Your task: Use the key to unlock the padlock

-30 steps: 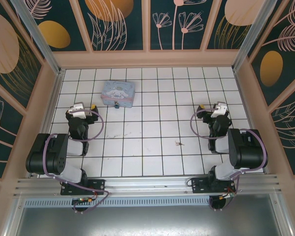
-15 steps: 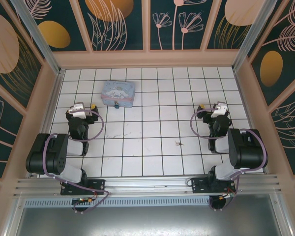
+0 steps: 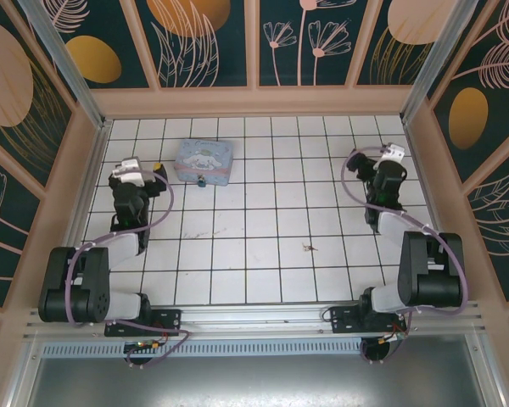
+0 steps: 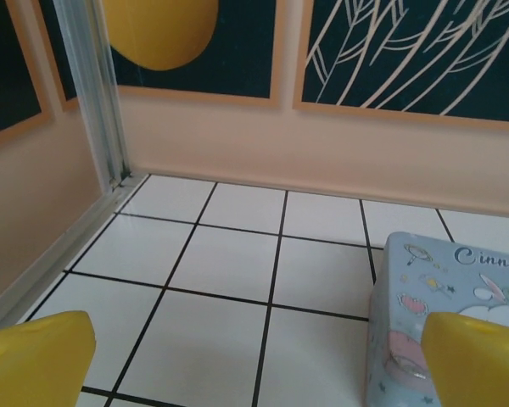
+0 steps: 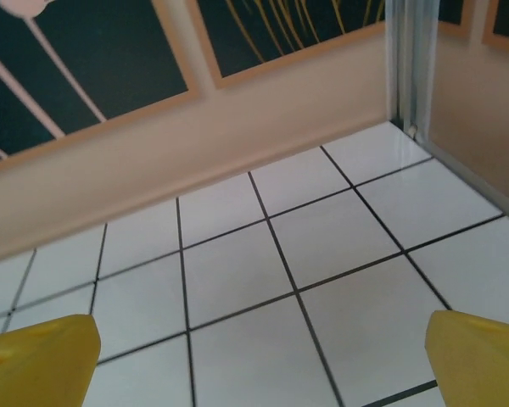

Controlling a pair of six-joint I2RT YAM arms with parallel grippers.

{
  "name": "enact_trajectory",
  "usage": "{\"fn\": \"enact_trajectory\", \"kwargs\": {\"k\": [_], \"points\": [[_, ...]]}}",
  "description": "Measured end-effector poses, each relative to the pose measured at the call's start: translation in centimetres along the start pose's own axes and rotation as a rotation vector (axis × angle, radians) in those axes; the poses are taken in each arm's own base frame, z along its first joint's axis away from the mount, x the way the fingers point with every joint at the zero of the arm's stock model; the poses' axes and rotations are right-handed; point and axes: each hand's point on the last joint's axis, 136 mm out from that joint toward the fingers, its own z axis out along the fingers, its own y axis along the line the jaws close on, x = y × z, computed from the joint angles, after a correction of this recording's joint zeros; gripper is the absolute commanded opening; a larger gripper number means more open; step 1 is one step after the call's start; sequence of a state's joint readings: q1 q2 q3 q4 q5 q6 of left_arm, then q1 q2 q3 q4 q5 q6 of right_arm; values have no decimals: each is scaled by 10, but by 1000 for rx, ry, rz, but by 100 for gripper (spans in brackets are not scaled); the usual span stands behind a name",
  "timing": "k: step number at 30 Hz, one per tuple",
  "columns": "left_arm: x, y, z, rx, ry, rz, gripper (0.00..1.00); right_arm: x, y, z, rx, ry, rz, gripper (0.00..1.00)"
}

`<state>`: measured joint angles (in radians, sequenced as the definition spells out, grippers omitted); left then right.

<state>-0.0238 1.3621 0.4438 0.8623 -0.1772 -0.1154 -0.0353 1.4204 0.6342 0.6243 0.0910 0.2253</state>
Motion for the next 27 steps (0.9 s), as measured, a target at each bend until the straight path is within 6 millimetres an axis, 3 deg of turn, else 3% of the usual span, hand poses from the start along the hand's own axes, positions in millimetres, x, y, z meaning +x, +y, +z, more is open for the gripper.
{"fn": "enact_trajectory", "kwargs": {"k": [3,6,9,13,20,27], "points": [[-11,0,13,-23,51,-47,99,6,0,2,7,60,67,99],[-27,-8,32,-12,99,-95,98,26,4,-2,-21,153,98,99],[-36,-24,58,31,165,-134,99,39,15,-8,-76,226,122,99],[-34,-44,90,94,265,-185,99,44,40,-23,-166,279,144,99],[-2,-76,142,187,458,-262,99,65,75,-43,-260,373,193,99],[45,-93,164,245,608,-323,97,87,100,-58,-308,464,211,98]]}}
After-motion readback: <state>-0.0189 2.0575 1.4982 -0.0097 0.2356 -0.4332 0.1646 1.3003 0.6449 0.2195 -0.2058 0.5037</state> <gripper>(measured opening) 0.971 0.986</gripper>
